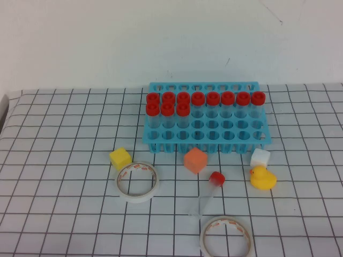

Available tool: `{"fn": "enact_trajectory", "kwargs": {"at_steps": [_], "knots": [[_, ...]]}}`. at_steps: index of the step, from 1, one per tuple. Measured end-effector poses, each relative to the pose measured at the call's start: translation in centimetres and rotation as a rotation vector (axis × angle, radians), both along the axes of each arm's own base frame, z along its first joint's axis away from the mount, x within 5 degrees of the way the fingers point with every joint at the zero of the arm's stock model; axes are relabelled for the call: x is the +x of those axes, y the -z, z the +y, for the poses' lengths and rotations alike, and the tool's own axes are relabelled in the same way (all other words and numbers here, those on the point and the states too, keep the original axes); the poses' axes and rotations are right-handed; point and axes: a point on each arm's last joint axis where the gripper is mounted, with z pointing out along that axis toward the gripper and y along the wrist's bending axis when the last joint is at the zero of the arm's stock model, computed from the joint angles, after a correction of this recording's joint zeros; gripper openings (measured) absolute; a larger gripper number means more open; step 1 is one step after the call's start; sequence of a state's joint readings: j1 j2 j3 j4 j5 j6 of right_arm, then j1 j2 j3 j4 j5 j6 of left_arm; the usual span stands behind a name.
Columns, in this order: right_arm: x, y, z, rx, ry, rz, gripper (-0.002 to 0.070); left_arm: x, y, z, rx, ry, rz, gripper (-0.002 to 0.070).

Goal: Place the test tubes

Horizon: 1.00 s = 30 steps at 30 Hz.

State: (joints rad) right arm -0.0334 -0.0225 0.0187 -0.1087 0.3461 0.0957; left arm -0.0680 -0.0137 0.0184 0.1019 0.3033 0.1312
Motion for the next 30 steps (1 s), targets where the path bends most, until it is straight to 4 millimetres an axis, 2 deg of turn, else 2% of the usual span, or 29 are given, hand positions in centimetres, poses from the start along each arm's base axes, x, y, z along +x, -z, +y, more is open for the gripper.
{"fn": "enact_trajectory", "kwargs": {"at_steps": [9, 11, 14, 17, 19, 21, 24, 27, 30], "knots": [[0.0, 0.0, 0.0, 0.009, -0.001, 0.000, -0.0001, 0.0, 0.0, -0.2, -0.066, 0.005, 0.004, -0.0001], [0.0, 0.0, 0.1, 0.022, -0.002, -0.001, -0.0001, 0.0, -0.1, -0.4, -0.133, 0.007, -0.002, -0.0001], [0.0, 0.0, 0.3, 0.088, -0.008, -0.003, -0.0001, 0.0, -0.4, -0.8, -0.348, 0.001, -0.021, -0.0001], [0.0, 0.0, 0.8, 0.227, -0.021, -0.008, -0.0001, 0.1, -1.0, -1.0, -0.605, -0.010, -0.060, -0.0001], [0.0, -0.1, 1.3, 0.374, -0.034, -0.012, -0.0001, 0.2, -1.6, -1.1, -0.770, -0.018, -0.094, -0.0001], [0.0, -0.2, 2.1, 0.601, -0.054, -0.009, -0.0001, 0.2, -1.9, -1.1, -0.920, -0.027, -0.109, -0.0001], [0.0, -0.8, 3.0, 0.904, -0.082, -0.014, -0.0001, 0.2, -2.1, -1.2, -1.031, -0.033, -0.112, -0.0001], [0.0, -1.2, 3.2, 1.026, -0.085, -0.037, -0.0001, 0.2, -2.3, -1.1, -1.076, -0.039, -0.131, -0.0001], [0.1, -1.5, 2.9, 1.047, -0.069, -0.075, -0.0001, 0.2, -2.6, -0.8, -1.097, -0.050, -0.178, -0.0001]]}}
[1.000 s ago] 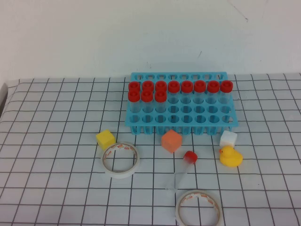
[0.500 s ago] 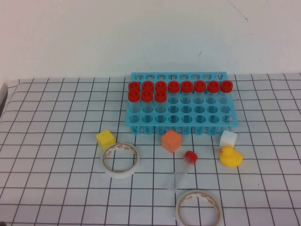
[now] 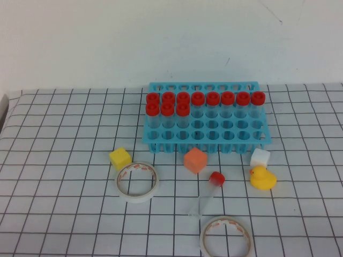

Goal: Place the test tubes

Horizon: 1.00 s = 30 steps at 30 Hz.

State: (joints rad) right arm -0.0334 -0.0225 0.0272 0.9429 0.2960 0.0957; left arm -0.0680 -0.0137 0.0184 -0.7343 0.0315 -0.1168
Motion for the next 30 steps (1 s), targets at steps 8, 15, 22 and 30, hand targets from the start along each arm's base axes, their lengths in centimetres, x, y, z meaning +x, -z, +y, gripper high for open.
{"fn": "enact_trajectory", "kwargs": {"at_steps": [8, 15, 22, 30], "knots": [[0.2, -0.4, -0.6, -0.056, 0.060, -0.061, -0.0001, 0.0, -0.5, 0.5, -0.017, -0.052, -0.057, -0.0001], [0.1, -0.3, -0.4, -0.178, 0.024, -0.074, -0.0001, 0.0, -1.7, -1.0, 0.238, 0.117, 0.087, -0.0001], [0.0, -0.1, -0.1, -0.212, -0.010, -0.066, -0.0001, 2.9, -7.1, -2.2, 0.762, 0.404, 0.334, -0.0001], [0.2, -0.4, -0.5, -0.209, 0.038, -0.093, -0.0001, 10.6, -11.6, -3.8, 1.052, 0.708, 0.426, -0.0001]]}}
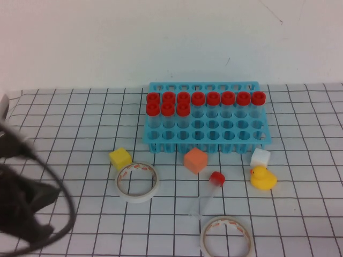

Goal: Place the test tubes

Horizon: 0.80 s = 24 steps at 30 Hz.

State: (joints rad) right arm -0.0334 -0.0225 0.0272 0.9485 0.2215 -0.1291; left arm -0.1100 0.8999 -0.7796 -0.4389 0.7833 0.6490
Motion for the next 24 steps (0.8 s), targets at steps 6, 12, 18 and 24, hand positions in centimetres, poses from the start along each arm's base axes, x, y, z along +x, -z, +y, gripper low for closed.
{"fn": "enact_trajectory", "kwargs": {"at_steps": [6, 12, 18, 24], "knots": [[-0.1, 0.3, 0.4, -0.039, -0.051, 0.025, -0.0001, 3.5, 0.2, -3.7, 0.097, 0.183, 0.071, -0.0001], [-0.3, 0.6, 0.9, -0.089, -0.111, 0.050, -0.0001, 5.8, 1.5, -8.6, 0.158, 0.290, 0.144, -0.0001], [-0.3, 0.6, 0.9, -0.132, -0.118, 0.040, -0.0001, 8.7, 2.5, -12.8, 0.213, 0.320, 0.179, -0.0001], [-0.3, 0.6, 0.9, -0.152, -0.120, 0.035, -0.0001, 11.5, 4.7, -16.6, 0.341, 0.336, 0.274, 0.0130]]}}
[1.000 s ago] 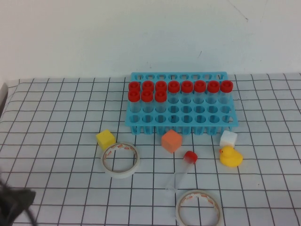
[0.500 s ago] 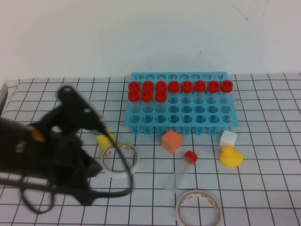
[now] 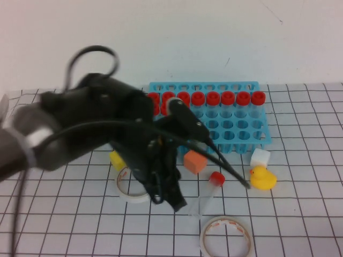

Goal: Place the test tubes

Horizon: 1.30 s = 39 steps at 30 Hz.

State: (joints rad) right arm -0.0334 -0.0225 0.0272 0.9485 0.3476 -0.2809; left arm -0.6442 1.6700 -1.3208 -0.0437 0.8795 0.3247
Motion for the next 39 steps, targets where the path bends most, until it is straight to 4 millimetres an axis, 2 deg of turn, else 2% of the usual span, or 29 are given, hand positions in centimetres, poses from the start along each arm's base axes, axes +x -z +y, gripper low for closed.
{"fn": "enact_trajectory", "kwargs": {"at_steps": [2, 5, 8, 13, 20, 39], "knots": [[0.0, 0.0, 0.0, -0.008, -0.002, -0.002, -0.0001, 0.8, 0.9, -1.3, 0.038, 0.012, 0.031, 0.0237], [0.0, 0.0, 0.0, -0.018, -0.005, -0.004, -0.0001, 1.5, 2.1, -3.1, 0.078, 0.022, 0.076, 0.0356], [0.0, 0.0, 0.0, -0.024, -0.005, -0.006, -0.0001, 2.3, 3.4, -4.9, 0.088, 0.008, 0.099, 0.0395], [0.0, 0.0, 0.0, -0.025, -0.007, -0.005, -0.0001, 3.8, 5.2, -6.4, 0.090, -0.039, 0.123, 0.0408], [0.0, 0.0, 0.0, -0.027, -0.007, -0.006, -0.0001, 4.6, 7.7, -7.0, 0.124, -0.054, 0.156, 0.0410], [0.0, 0.0, 0.0, -0.027, -0.007, -0.006, -0.0001, 5.0, 8.3, -7.4, 0.099, -0.073, 0.138, 0.0411]]}}
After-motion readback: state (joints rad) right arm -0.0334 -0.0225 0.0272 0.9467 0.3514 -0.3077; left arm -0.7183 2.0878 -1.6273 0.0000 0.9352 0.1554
